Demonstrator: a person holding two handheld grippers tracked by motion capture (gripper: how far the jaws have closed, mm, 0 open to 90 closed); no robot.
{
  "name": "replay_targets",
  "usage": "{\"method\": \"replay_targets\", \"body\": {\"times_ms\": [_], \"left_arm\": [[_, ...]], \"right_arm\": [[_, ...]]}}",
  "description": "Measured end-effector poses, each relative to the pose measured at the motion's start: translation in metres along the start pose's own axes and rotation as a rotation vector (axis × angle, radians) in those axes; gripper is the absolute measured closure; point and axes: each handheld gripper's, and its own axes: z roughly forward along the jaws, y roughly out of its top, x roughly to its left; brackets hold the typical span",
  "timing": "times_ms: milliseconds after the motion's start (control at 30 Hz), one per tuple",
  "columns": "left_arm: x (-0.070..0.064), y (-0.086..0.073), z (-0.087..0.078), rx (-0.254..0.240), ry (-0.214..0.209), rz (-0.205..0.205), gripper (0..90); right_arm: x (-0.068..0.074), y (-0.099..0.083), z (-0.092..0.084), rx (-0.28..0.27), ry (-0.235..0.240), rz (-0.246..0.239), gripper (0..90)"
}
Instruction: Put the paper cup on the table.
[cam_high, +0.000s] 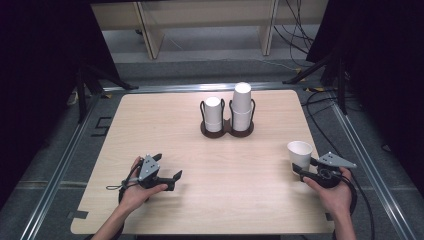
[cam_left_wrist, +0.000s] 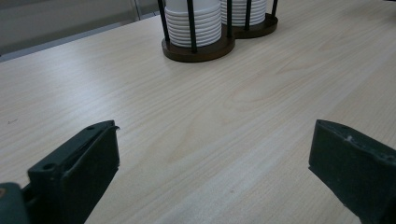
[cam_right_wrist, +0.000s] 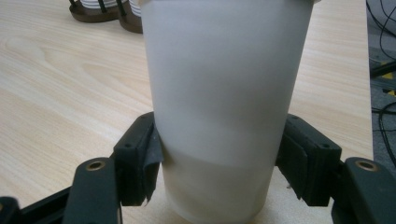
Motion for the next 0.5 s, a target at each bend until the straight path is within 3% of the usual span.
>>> {"method": "replay_targets", "body": {"times_ms": [133,167,200,233,267,400,467,500], "left_arm": [[-0.0009,0.0005,-0.0015,0.014,0.007,-0.007,1.1],[-0.0009,0.0011,-0.0026,0.021,0.010,-0.003,1.1],[-0.0006,0.0011,-0.0024,0.017,0.009,-0.004,1.0],[-0.0005,0.0010,-0.0025,0.017,0.011,-0.006,1.1],[-0.0002,0.0010,-0.0027,0.019,0.011,-0.006,1.1],[0.0009,0.0008,-0.0016,0.005,0.007,-0.002,1.0],[0.0002,0.0012,-0.0028,0.015,0.013,-0.010,1.1],[0.0006,0.0014,-0.0030,0.018,0.012,-0.006,1.1]], "right_arm": [[0.0006,0.0030,0.0013,0.018,-0.006,-0.010,34.9],[0.0033,0.0037,0.0009,0.031,-0.004,0.008,34.6],[0.0023,0.0042,0.0013,0.026,-0.004,-0.014,34.3],[0.0061,0.0039,0.0008,0.047,0.006,0.027,34.0],[0.0074,0.0041,0.0003,0.053,0.009,0.036,33.7],[0.0050,0.0038,-0.0001,0.039,0.002,-0.011,32.8],[0.0082,0.0031,-0.0026,0.064,0.012,0.027,32.5],[0.0056,0.0028,-0.0025,0.047,-0.001,-0.016,32.3]]}}
